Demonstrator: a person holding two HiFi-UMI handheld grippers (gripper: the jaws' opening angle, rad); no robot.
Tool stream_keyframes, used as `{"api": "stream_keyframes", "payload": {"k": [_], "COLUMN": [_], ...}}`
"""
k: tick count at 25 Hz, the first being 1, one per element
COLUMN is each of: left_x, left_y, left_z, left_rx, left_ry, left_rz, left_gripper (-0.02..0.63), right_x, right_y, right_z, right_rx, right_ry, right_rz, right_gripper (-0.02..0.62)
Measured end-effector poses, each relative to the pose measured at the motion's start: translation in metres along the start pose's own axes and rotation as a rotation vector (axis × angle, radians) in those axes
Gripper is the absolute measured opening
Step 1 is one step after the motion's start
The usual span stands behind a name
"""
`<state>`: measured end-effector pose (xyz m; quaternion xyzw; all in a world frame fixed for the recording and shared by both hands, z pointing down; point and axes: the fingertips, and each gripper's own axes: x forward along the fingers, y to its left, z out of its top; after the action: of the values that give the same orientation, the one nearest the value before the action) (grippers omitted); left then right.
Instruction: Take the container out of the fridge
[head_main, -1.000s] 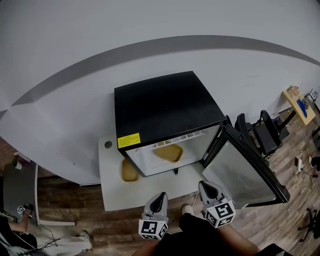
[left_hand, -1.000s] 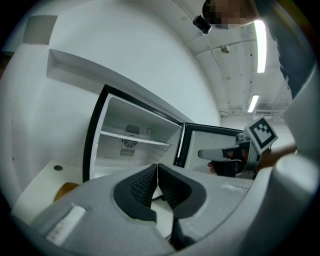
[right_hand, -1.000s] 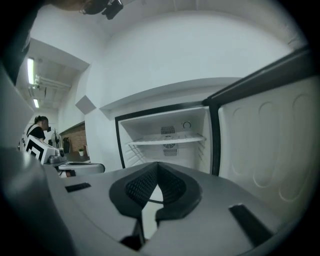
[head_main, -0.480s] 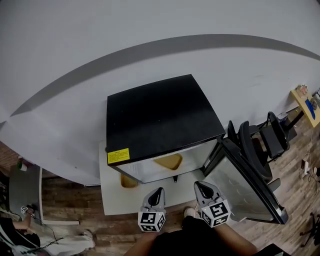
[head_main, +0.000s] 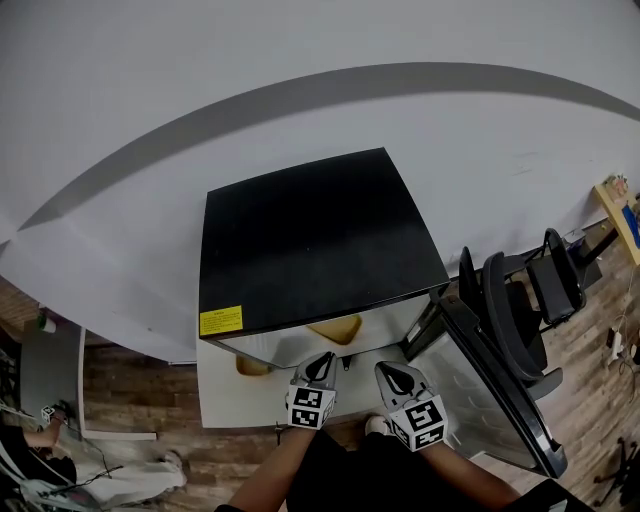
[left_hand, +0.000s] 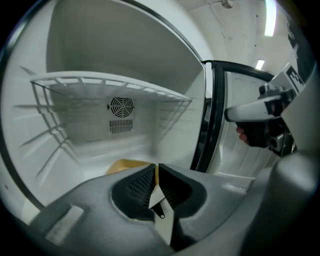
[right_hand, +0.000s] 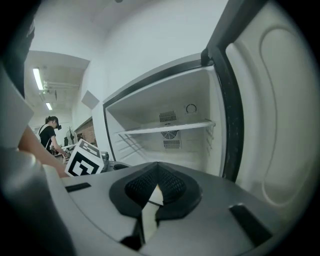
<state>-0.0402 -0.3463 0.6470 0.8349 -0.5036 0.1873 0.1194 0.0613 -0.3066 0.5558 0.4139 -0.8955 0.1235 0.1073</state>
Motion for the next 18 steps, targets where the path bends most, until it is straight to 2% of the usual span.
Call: {"api": "stream_keyframes", "payload": {"k": [3, 7, 10, 18], "left_x": [0.019, 0.038, 0.045, 0.078], "left_y": [0.003, 0.015, 0.017, -0.006], "left_z": [-0.009, -0.025, -0.037, -0.047], "left_rx": [0.034, 0.079, 0.123, 0.256], "left_ry": [0.044, 0.122, 0.168, 0.236], "left_rz": [-0.022, -0.047, -0.096, -0.211], "left_gripper": [0.032, 0.108, 0.153, 0.175], "right_x": [0.003, 0.009, 0.011, 0.016], "right_y": [-0.002, -0.009, -0.008, -0.014], "right_z": [-0.005, -0.006, -0.005, -0.011], "right_rx": [0.014, 0.023, 0.043, 0.071], "right_ry": [0.021, 0.032, 0.030, 0.044], "right_rz": [-0.002, -0.032, -0.052, -0.099], "right_gripper": [-0.004, -0.004, -0.003, -0.003]}}
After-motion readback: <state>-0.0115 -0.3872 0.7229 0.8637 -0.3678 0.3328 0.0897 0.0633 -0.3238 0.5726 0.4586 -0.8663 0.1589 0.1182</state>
